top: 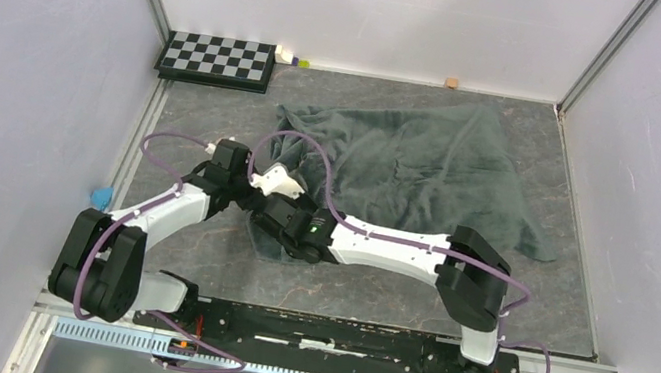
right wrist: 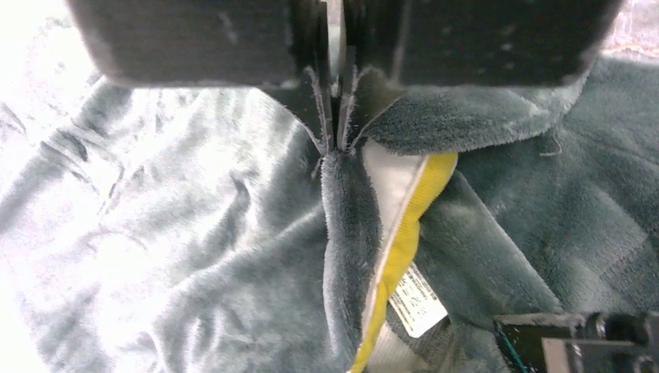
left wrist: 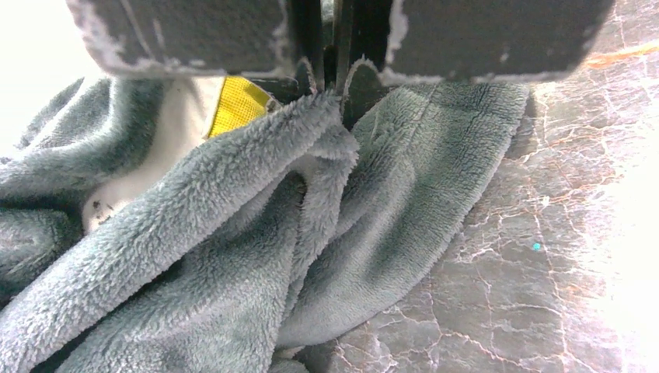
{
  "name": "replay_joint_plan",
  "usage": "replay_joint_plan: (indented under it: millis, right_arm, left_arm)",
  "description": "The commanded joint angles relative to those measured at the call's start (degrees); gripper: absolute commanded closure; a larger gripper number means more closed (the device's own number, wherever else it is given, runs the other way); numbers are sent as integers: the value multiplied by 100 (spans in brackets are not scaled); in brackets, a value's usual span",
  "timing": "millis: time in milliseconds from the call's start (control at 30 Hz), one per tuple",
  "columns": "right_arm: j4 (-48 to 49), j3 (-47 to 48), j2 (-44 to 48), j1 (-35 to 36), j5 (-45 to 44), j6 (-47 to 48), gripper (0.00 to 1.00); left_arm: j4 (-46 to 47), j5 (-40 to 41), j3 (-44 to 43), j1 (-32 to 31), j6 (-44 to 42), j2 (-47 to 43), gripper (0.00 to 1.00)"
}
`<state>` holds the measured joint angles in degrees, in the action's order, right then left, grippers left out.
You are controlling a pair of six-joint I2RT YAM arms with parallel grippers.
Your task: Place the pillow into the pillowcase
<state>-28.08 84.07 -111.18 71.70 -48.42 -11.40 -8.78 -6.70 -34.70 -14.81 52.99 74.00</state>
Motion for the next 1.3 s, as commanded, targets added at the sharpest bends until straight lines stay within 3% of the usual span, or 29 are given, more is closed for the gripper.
replay_joint_plan:
  millis: [0, 233, 467, 567, 700, 767, 1000, 1133, 1267]
  right_arm:
    - [18, -236, 825, -25, 1, -340, 99]
    - [-301, -1373, 1640, -24, 128, -976, 100]
    - [858, -2935, 1701, -139, 1010, -1383, 100]
    - [951, -2824, 1793, -96, 1016, -1288, 91]
    - [931, -2329, 2120, -51, 883, -870, 60]
    - [971, -1980, 2241, -21, 924, -592, 51]
    - [1356, -742, 1936, 63, 1838, 207, 40]
    - [1562, -518, 1444, 63, 2466, 347, 39]
    - [1465, -639, 1188, -135, 2317, 215, 36]
  left_arm:
    - [201, -151, 73, 62, 118, -113, 98]
    - [-96, -212, -86, 66, -223, -347, 98]
    - [-799, -118, -501, 66, -570, -769, 98]
    - [-745, -224, -418, 53, -626, -765, 97]
    - [-619, -432, -345, 57, -749, -729, 98]
    - [-595, -485, -355, 57, -802, -741, 98]
    - [-586, -551, -385, 57, -868, -717, 98]
    - [-590, -557, -387, 57, -861, -731, 98]
    - [-707, -509, -435, 57, -869, -781, 98]
